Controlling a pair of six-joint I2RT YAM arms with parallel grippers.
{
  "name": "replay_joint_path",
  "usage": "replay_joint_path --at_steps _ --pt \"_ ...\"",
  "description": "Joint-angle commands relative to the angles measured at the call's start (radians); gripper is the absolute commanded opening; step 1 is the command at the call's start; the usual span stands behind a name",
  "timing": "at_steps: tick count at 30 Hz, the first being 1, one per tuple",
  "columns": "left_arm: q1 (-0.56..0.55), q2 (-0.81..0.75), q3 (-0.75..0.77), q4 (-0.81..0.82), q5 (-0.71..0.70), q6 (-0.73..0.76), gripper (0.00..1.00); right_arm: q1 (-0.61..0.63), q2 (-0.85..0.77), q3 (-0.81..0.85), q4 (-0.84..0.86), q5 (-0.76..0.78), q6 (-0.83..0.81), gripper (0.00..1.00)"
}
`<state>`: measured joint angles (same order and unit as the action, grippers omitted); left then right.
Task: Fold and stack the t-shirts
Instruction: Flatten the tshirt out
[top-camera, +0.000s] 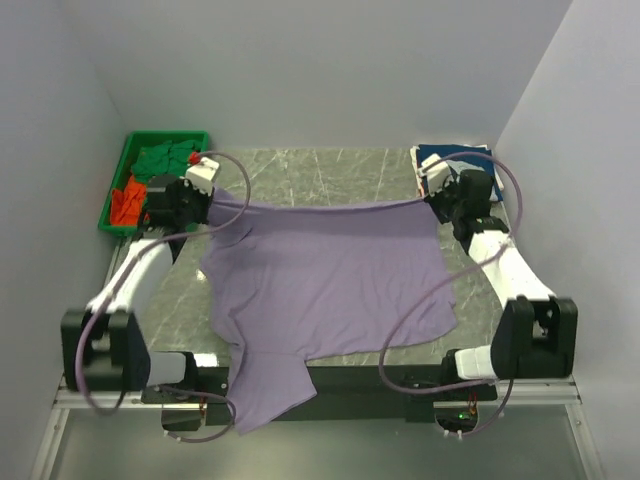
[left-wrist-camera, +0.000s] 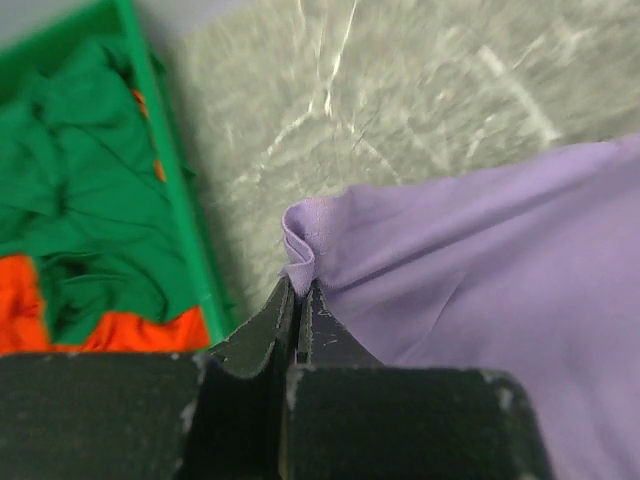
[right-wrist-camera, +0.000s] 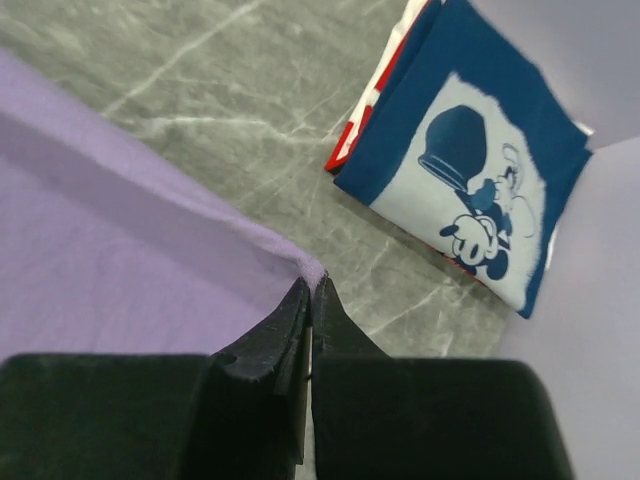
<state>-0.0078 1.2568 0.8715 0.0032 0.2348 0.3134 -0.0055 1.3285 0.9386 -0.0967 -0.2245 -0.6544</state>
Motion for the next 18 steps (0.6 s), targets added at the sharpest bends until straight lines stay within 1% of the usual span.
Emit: replay_joint_path --at_steps 1,3,4,5,6,7,8,9,12,13,14,15,17,18 --pt "0.006 0.159 0.121 0.087 -0.02 0.003 0.01 0.001 0.102 0.12 0.065 0.054 -0.03 0.0" --pt "0.006 0.229 0.211 0.096 -0.022 -0.034 0.01 0.001 0.177 0.184 0.061 0.065 -0.03 0.0" --pt "0.006 0.307 0.248 0.087 -0.026 -0.039 0.01 0.001 0.207 0.209 0.048 0.071 -0.031 0.0" --pt "0.006 0.349 0.327 0.071 -0.043 -0.059 0.01 0.001 0.234 0.265 0.039 0.077 -0.03 0.0" --pt "0.006 0.428 0.369 0.061 -0.049 -0.066 0.01 0.001 0.292 0.297 0.016 0.083 -0.027 0.0" --pt "0.006 0.469 0.411 0.051 -0.057 -0.065 0.01 0.001 0.325 0.331 -0.001 0.094 -0.028 0.0" --pt "0.006 0.507 0.491 0.037 -0.069 -0.068 0.01 0.001 0.354 0.394 -0.012 0.099 -0.03 0.0" --pt "0.006 0.542 0.529 0.029 -0.072 -0.073 0.01 0.001 0.412 0.423 -0.023 0.112 -0.027 0.0" --pt "0.006 0.717 0.687 0.0 -0.074 -0.074 0.01 0.001 0.521 0.528 -0.069 0.146 -0.047 0.0" --pt "0.006 0.751 0.728 -0.035 -0.074 -0.074 0.01 0.001 0.544 0.551 -0.08 0.149 -0.051 0.0" --pt "0.006 0.782 0.804 -0.045 -0.08 -0.079 0.01 0.001 0.567 0.595 -0.092 0.151 -0.056 0.0" --pt "0.006 0.84 0.84 -0.055 -0.081 -0.083 0.01 0.001 0.613 0.618 -0.119 0.152 -0.063 0.0" --pt "0.002 0.888 0.938 -0.084 -0.083 -0.08 0.01 0.001 0.653 0.687 -0.146 0.151 -0.065 0.0" --pt "-0.003 0.907 0.963 -0.089 -0.087 -0.08 0.01 0.001 0.69 0.71 -0.162 0.152 -0.068 0.0"
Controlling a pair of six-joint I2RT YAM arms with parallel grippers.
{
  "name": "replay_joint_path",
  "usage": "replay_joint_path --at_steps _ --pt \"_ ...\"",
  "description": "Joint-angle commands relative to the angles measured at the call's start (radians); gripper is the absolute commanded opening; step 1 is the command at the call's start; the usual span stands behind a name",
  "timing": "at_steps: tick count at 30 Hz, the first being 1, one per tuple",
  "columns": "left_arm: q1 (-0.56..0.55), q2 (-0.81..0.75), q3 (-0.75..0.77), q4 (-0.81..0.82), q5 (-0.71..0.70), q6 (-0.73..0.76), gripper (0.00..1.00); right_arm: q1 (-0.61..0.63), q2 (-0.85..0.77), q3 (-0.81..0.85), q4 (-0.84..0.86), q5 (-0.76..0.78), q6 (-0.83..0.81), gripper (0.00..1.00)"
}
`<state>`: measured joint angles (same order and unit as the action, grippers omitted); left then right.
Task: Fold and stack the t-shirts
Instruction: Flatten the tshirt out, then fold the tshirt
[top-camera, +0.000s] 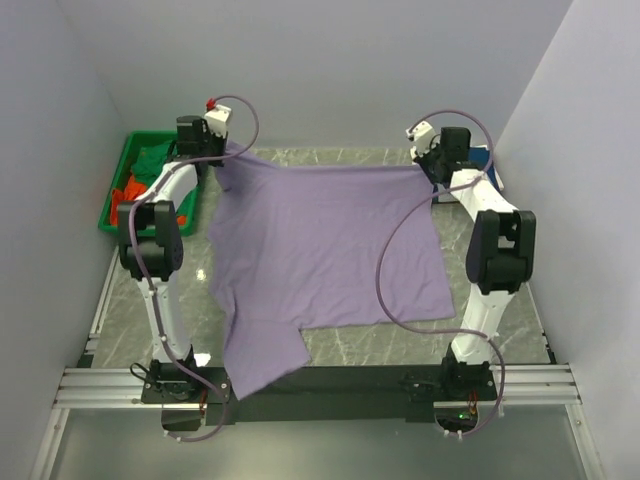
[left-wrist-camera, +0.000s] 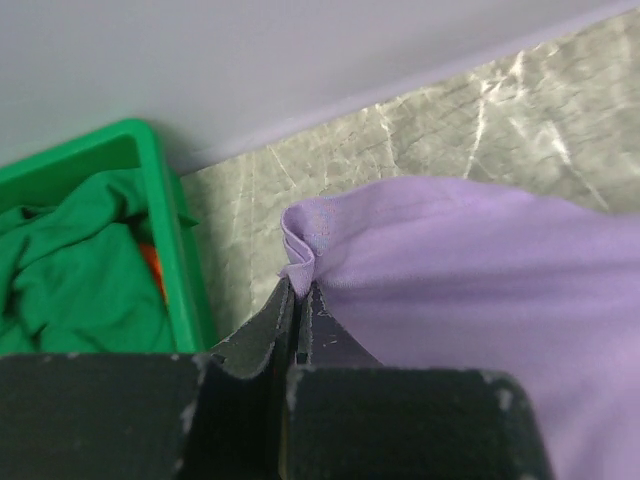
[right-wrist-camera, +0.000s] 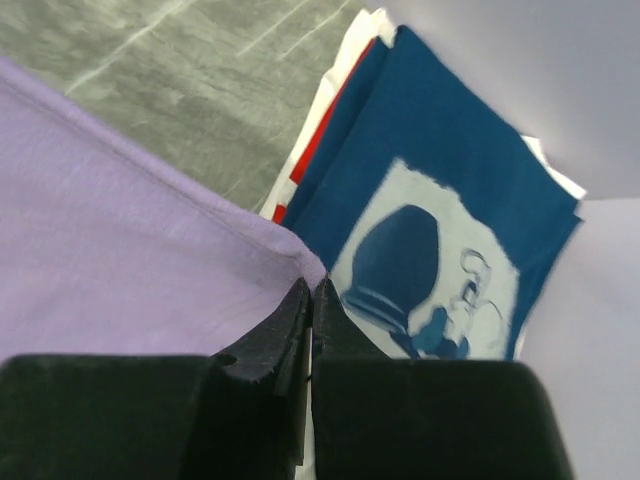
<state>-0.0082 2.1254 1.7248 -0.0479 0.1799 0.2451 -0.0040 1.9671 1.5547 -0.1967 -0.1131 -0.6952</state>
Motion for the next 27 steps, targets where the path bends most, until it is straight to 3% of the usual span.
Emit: replay_joint_path --at_steps 1,4,10,21,24,26,27 --pt "-0.006 0.068 0.131 -0.043 -0.037 -0.004 0.01 -0.001 0.067 0.114 -0.082 0.039 -0.023 0.0" --pt "-0.025 0.087 0.17 -0.046 -0.04 0.011 0.01 -0.001 0.102 0.16 -0.093 0.038 -0.021 0.0" --pt "-0.035 -0.025 0.052 -0.01 -0.045 0.04 0.01 -0.014 0.092 0.179 -0.112 0.007 -0.043 0.0" --pt "-0.035 -0.441 -0.45 -0.053 0.038 0.161 0.01 -0.056 -0.119 -0.091 -0.161 -0.086 -0.191 0.0" --pt "-0.058 -0.47 -0.563 -0.095 0.046 0.201 0.01 -0.053 -0.12 -0.163 -0.168 -0.066 -0.226 0.0" --pt "-0.082 -0.456 -0.597 -0.156 0.035 0.21 0.07 -0.045 -0.096 -0.156 -0.204 -0.056 -0.245 0.0" --pt "-0.085 -0.441 -0.596 -0.2 0.039 0.217 0.09 -0.044 -0.088 -0.148 -0.254 -0.047 -0.25 0.13"
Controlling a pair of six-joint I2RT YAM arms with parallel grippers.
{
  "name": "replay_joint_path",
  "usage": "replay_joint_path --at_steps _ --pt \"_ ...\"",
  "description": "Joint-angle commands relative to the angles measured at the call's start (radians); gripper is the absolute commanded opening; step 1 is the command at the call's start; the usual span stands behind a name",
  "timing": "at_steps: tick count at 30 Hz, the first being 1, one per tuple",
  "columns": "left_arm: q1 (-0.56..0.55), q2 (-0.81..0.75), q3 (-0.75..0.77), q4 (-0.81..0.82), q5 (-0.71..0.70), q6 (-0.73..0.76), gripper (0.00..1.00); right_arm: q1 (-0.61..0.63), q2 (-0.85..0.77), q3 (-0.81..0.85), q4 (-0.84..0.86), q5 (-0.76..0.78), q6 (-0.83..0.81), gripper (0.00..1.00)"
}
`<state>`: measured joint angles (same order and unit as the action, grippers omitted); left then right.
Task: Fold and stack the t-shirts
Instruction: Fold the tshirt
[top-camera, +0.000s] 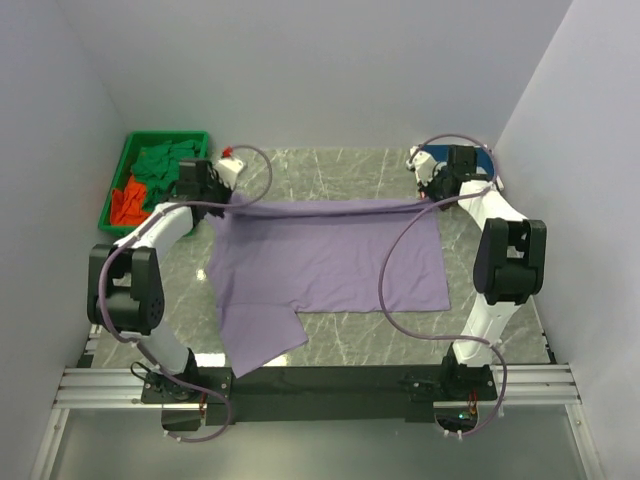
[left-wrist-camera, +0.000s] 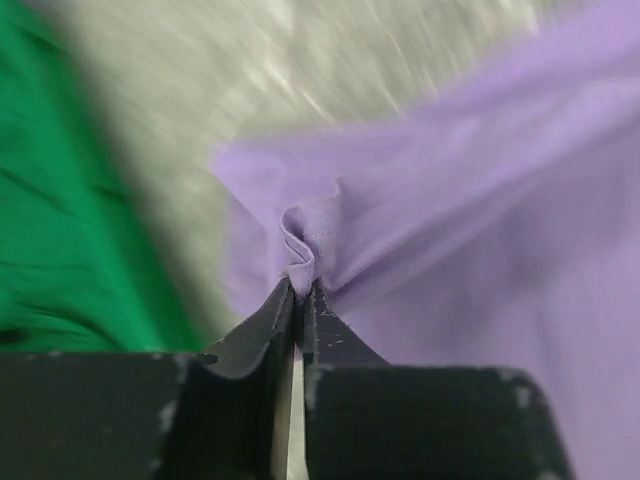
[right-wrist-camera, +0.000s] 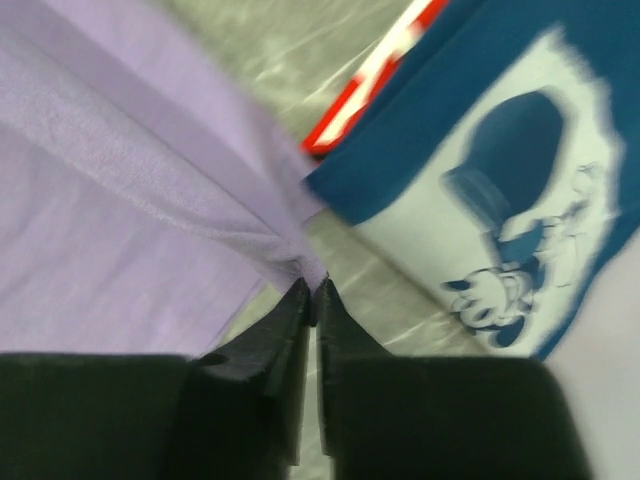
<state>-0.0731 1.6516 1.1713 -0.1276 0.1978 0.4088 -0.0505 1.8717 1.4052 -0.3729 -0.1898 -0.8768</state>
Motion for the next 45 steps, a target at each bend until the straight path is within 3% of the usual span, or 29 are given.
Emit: replay_joint_path --at_steps 1,3,5,10,12,15,21,27,34,45 --pt "-0.021 0.033 -0.041 -0.157 0.029 0.059 0.11 0.003 0.009 0.015 -0.107 0.026 -0.074 0.21" --pt "0.001 -0.016 -0.055 -0.222 0.055 0.062 0.19 -0.012 -0.012 0.038 -0.161 0.027 -0.08 0.38" --pt "0.053 -0.064 -0.05 -0.292 0.15 0.085 0.36 -0.031 -0.043 0.078 -0.21 0.003 -0.082 0.4" --pt "0.072 -0.099 0.063 -0.368 0.233 0.104 0.5 -0.025 -0.034 0.205 -0.349 -0.066 -0.039 0.44" --pt "0.072 -0.023 0.112 -0.345 0.236 0.065 0.51 -0.002 0.024 0.248 -0.388 -0.063 0.013 0.41" --pt "0.055 0.113 0.211 -0.304 0.148 -0.023 0.45 0.04 0.125 0.33 -0.438 -0.036 0.061 0.31" --pt "0.047 0.284 0.344 -0.322 0.126 -0.128 0.41 0.106 0.236 0.347 -0.428 0.047 0.11 0.25" --pt "0.045 0.266 0.305 -0.424 0.179 -0.074 0.41 0.135 0.29 0.341 -0.46 0.087 0.121 0.24" --pt "0.045 0.088 0.159 -0.514 0.284 0.059 0.58 0.14 0.3 0.348 -0.485 0.086 0.136 0.24" --pt "-0.054 0.261 0.221 -0.491 0.198 0.025 0.62 0.141 0.316 0.379 -0.505 0.092 0.144 0.25"
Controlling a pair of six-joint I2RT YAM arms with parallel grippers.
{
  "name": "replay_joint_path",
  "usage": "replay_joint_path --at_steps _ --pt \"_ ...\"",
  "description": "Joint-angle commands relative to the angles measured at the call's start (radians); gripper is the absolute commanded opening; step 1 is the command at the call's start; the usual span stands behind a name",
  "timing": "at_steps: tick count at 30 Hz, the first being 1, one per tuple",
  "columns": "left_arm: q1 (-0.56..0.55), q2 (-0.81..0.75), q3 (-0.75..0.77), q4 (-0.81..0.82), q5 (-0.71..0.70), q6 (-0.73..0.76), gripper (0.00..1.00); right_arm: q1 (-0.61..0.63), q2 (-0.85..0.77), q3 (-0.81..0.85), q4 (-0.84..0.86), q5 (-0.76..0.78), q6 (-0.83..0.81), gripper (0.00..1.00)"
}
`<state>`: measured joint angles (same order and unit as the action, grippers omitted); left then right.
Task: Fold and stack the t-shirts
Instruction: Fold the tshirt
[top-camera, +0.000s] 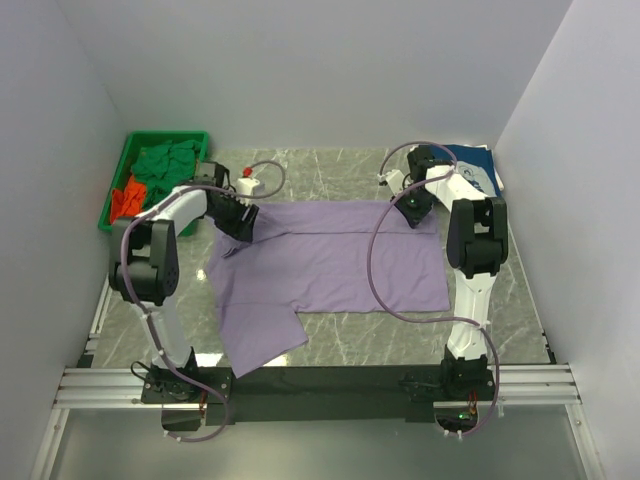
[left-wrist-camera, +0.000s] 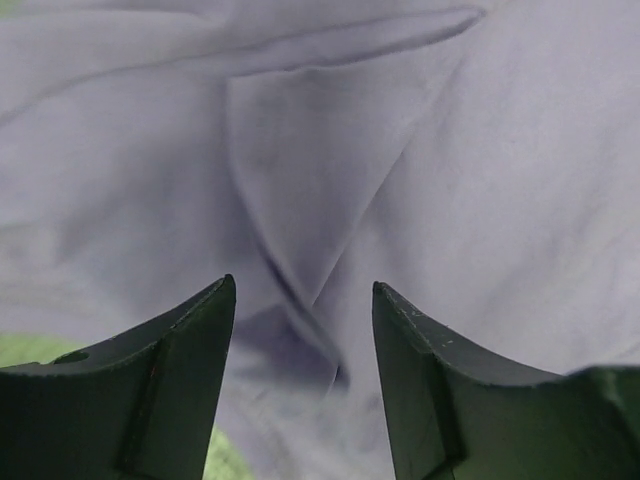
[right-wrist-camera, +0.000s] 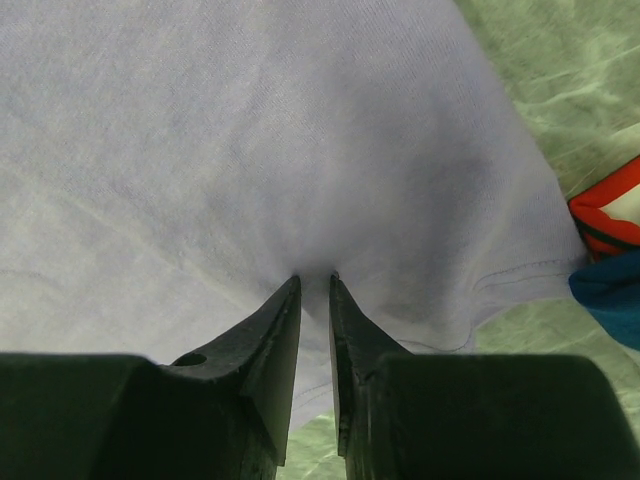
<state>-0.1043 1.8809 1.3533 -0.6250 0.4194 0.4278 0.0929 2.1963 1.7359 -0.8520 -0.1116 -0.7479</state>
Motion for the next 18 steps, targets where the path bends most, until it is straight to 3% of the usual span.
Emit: replay_joint_path --at_steps 1,3,6,7,9,18 --pt "-0.028 0.04 0.043 0.01 -0.036 0.006 0.61 -0.004 -0.004 0.051 -0.027 0.012 0.018 0.25" --pt "-0.037 0.055 0.056 0.002 -0.044 0.011 0.55 -0.004 -0.006 0.054 -0.028 0.015 0.019 0.25" --pt "-0.041 0.044 0.075 -0.027 -0.047 0.017 0.32 -0.002 -0.007 0.059 -0.022 0.018 0.019 0.25" --pt "-0.041 0.037 0.076 -0.034 -0.041 0.019 0.19 -0.002 -0.004 0.063 -0.025 0.018 0.022 0.25" --pt "-0.043 -0.005 0.067 -0.053 -0.022 0.029 0.02 -0.002 -0.006 0.07 -0.028 0.02 0.022 0.25" --pt "-0.126 -0.175 -0.017 -0.223 0.058 0.071 0.01 -0.002 -0.03 0.045 -0.03 0.026 0.015 0.25"
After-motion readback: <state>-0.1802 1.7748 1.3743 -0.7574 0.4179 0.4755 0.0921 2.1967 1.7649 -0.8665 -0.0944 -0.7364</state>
